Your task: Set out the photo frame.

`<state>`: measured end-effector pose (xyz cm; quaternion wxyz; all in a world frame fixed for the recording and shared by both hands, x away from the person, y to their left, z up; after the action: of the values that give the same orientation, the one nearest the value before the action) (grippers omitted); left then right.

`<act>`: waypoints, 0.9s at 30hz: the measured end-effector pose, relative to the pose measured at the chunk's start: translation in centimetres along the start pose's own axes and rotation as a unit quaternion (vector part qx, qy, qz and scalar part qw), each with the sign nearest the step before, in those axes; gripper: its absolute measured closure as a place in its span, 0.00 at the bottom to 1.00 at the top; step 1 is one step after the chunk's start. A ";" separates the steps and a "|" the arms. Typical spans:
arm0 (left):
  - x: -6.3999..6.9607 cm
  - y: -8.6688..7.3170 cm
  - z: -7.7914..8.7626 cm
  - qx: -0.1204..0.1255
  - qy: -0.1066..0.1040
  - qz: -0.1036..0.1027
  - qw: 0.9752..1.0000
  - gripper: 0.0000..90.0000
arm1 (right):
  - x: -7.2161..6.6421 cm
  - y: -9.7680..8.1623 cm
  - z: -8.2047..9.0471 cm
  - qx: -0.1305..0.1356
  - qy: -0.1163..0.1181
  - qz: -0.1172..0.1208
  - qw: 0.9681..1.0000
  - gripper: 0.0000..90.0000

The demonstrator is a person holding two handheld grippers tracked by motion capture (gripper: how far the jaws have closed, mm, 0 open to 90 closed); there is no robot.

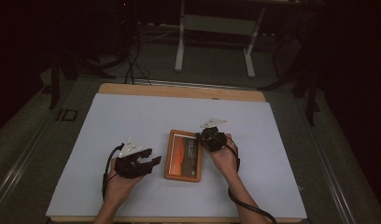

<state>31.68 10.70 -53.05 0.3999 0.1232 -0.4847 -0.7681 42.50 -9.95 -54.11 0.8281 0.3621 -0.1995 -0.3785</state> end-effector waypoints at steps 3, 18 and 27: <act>0.0 -0.2 -0.2 -0.011 -0.002 0.003 1.000 0.54 | 0.2 -0.2 -0.1 -0.005 -0.006 -0.002 1.000 1.00; 0.6 -0.3 -0.7 -0.023 -0.027 0.006 0.999 0.49 | 1.6 -1.9 -1.1 -0.027 -0.015 -0.024 0.999 1.00; 1.9 0.3 -0.6 -0.011 -0.045 0.001 0.999 0.43 | 1.6 -2.0 -1.1 -0.027 -0.016 -0.027 0.999 1.00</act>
<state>30.98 8.88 -52.69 0.3792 0.0836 -0.4943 -0.7777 43.21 -11.62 -56.24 0.8241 0.3386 -0.1924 -0.4114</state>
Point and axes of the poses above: each handheld gripper's, and its own axes: z roughly backward along the jaws, y roughly out of its top, x roughly to its right, the point moved 7 cm from there along -z, roughly forward along the jaws, and after that the axes turned 3 degrees about -y, right-handed, at the moved point
